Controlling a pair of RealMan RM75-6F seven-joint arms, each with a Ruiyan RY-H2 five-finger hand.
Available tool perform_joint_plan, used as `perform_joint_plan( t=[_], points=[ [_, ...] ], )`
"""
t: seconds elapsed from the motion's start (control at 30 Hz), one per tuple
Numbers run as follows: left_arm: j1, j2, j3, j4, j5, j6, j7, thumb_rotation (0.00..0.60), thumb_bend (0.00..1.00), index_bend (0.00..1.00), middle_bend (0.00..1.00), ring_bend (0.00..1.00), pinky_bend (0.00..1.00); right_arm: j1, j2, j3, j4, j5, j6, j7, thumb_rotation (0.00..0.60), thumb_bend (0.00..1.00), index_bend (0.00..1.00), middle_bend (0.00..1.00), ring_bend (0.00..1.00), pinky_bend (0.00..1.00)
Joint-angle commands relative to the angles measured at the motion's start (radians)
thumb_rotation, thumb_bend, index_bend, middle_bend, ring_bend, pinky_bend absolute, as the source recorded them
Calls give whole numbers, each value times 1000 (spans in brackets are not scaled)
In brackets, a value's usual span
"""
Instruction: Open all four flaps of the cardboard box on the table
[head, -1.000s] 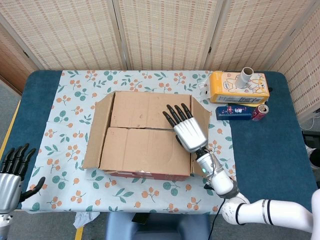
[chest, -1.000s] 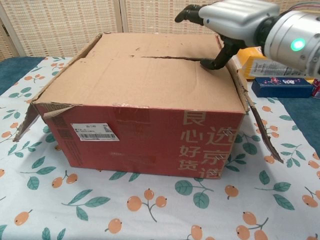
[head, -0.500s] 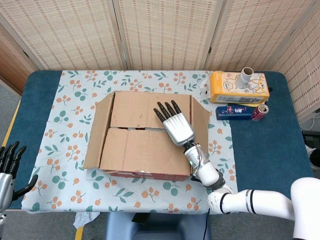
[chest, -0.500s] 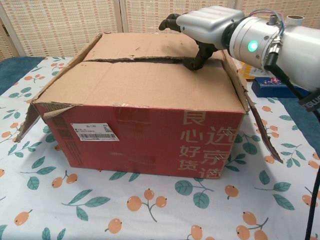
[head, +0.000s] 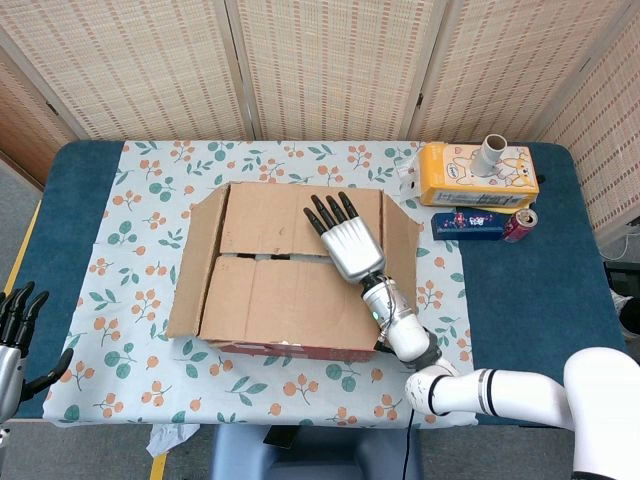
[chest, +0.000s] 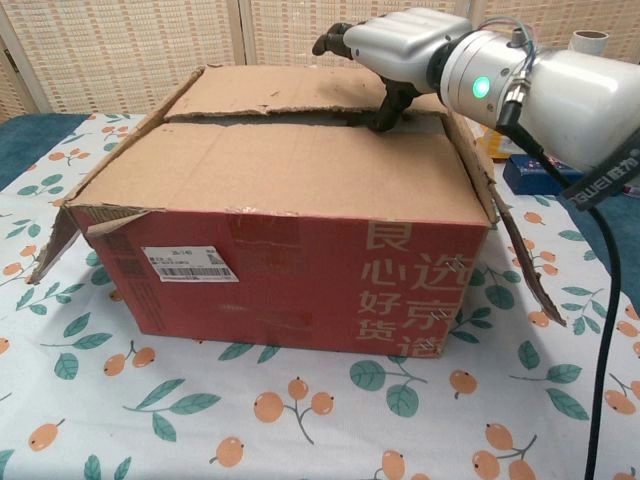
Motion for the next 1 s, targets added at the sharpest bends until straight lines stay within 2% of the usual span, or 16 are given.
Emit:
perform_joint_plan(
  t=[0.03,0.27,0.6,0.73,1.0],
  points=[
    [1,0,-1,0,-2,0,-2,600,344,0,0,0,0,10,-16,6,45,-26,6,38,600,445,0,0,0,0],
    [5,4,-6,2,-5,-1,-13,600,344,0,0,0,0,33,-28,40,119,-40,5,102,600,445,0,0,0,0],
    [17,15,-15,2,-15,11,-46,600,344,0,0,0,0,40,19,76,95,-46,29,135,600,444,0,0,0,0],
    [15,21,-18,7,-17,6,-70,600,345,0,0,0,0,54,34,86,98,-38,34,113,600,445,0,0,0,0],
    [23,30,-27,11,-35,10,-119,600,345,0,0,0,0,93,42,150,106,29,34,122,600,444,0,0,0,0]
  ],
)
